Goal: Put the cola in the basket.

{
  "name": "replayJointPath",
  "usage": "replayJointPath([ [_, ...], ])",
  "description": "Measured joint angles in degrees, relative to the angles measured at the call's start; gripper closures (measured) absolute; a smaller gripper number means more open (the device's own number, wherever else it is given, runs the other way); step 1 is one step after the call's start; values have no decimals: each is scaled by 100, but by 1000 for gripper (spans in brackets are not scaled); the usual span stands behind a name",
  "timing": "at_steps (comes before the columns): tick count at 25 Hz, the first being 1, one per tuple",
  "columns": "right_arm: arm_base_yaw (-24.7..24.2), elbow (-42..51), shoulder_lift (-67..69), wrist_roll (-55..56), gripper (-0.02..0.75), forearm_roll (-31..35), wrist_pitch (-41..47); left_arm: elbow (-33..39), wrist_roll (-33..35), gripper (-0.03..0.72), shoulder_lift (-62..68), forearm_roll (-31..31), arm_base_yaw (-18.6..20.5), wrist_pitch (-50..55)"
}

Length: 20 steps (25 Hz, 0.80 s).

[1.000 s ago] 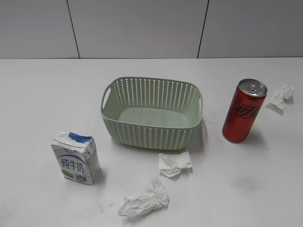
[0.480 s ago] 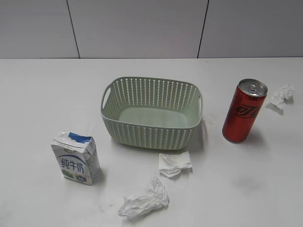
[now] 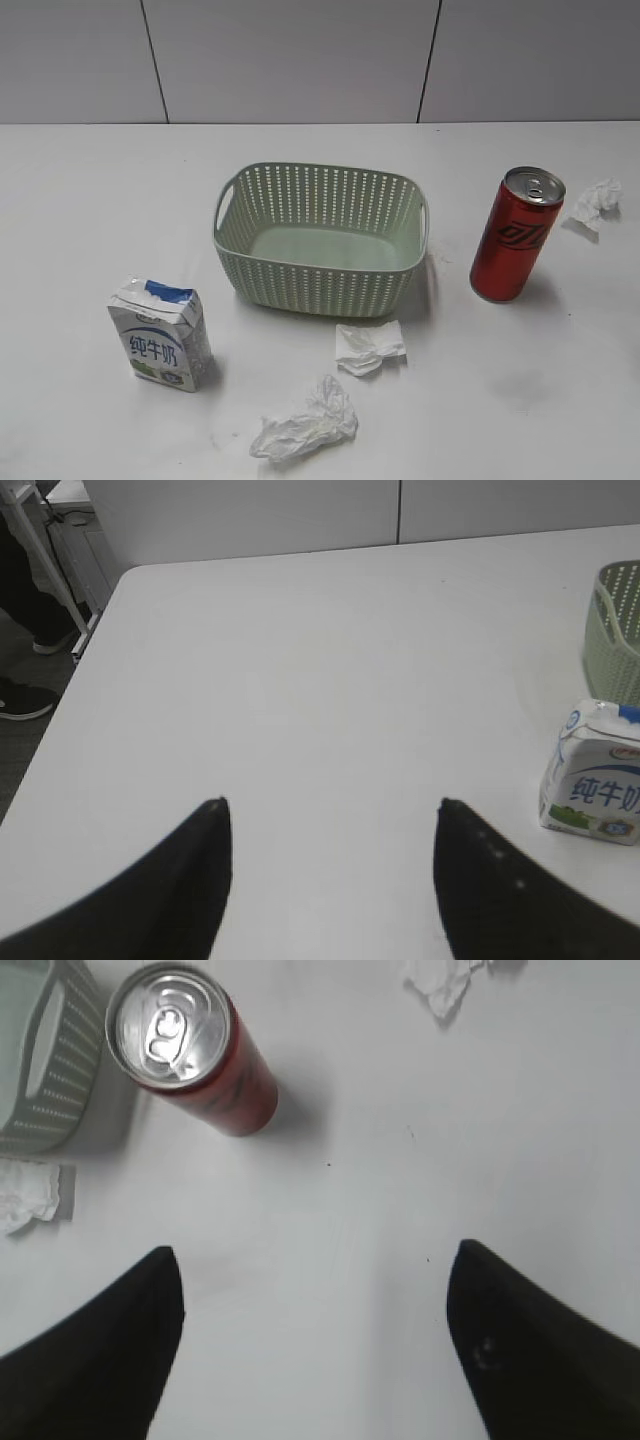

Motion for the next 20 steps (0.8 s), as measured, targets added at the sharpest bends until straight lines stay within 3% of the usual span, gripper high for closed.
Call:
replayJointPath([
  [4,200,-488,642,-34,117,32,-3,0,0,200,0,0,0,0],
  [13,1296,-1244,1924,581,118,-318,-240,0,0,200,0,0,0,0],
  [20,1393,-1255,2673,1228,118,-672,-592,0,0,200,0,0,0,0],
])
